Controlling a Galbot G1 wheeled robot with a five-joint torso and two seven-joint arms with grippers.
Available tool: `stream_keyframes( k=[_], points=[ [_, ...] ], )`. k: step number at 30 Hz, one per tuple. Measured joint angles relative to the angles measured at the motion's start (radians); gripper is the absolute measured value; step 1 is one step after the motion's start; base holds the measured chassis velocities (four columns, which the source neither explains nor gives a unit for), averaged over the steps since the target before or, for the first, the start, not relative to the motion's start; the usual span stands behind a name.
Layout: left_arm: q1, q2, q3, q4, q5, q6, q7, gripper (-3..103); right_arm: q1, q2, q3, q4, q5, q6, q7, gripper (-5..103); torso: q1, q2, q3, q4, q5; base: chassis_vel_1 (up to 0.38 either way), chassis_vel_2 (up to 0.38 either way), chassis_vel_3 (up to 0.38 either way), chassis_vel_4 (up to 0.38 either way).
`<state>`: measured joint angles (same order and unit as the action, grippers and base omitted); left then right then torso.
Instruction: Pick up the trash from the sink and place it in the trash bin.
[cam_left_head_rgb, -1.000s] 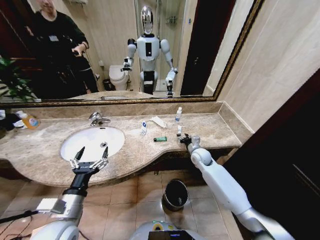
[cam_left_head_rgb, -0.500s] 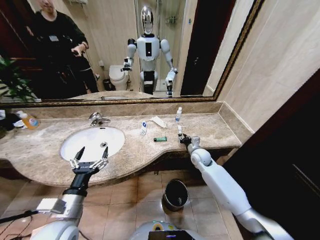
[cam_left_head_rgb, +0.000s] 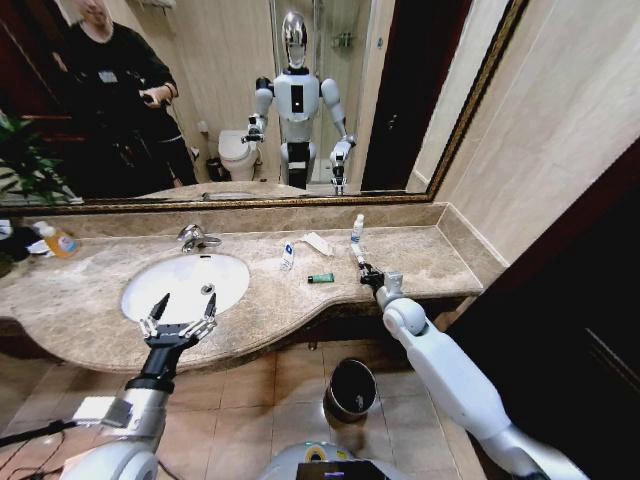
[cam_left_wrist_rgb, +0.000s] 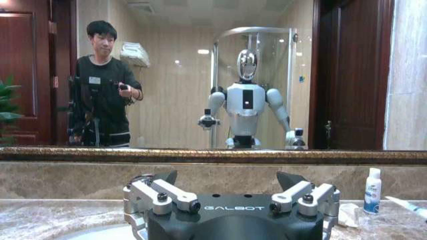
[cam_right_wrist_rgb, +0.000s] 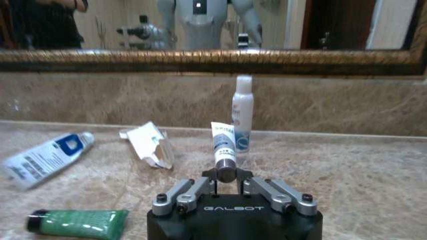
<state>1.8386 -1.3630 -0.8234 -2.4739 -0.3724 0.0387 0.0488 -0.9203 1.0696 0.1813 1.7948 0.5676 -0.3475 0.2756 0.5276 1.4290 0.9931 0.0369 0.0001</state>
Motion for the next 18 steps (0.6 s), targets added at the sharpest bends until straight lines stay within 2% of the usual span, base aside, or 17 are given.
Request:
stream_keyframes(
  k=[2, 4, 9, 15, 18],
  points=[
    [0.0, 0.0, 0.0, 0.0, 0.0, 0.0, 0.0, 100, -0.029, -0.006, 0.021, 0.036, 0.005, 0.0, -0.007, 17, 0.0, 0.0, 0.0, -0.0001, 0.0, 0.0, 0.0, 0.0, 0.0],
    [0.0, 0.0, 0.0, 0.0, 0.0, 0.0, 0.0, 100, -0.145, -0.021, 0.107, 0.158, 0.016, -0.005, -0.035, 17, 0.0, 0.0, 0.0, -0.0001, -0.0002, 0.0, 0.0, 0.0, 0.0],
    [0.0, 0.0, 0.0, 0.0, 0.0, 0.0, 0.0, 100, -0.285, -0.017, 0.164, 0.279, 0.008, 0.009, -0.05, 17, 0.0, 0.0, 0.0, 0.0, -0.0001, 0.0, 0.0, 0.0, 0.0],
    [0.0, 0.0, 0.0, 0.0, 0.0, 0.0, 0.0, 100, -0.452, 0.028, 0.206, 0.392, -0.073, 0.073, -0.053, 17, 0.0, 0.0, 0.0, -0.0003, 0.0, 0.0, 0.0, 0.0, 0.0],
    [0.0, 0.0, 0.0, 0.0, 0.0, 0.0, 0.0, 100, -0.549, 0.079, 0.224, 0.448, -0.144, 0.112, -0.057, 17, 0.0, 0.0, 0.0, -0.0001, -0.0003, 0.0, 0.0, 0.0, 0.0]
  ],
)
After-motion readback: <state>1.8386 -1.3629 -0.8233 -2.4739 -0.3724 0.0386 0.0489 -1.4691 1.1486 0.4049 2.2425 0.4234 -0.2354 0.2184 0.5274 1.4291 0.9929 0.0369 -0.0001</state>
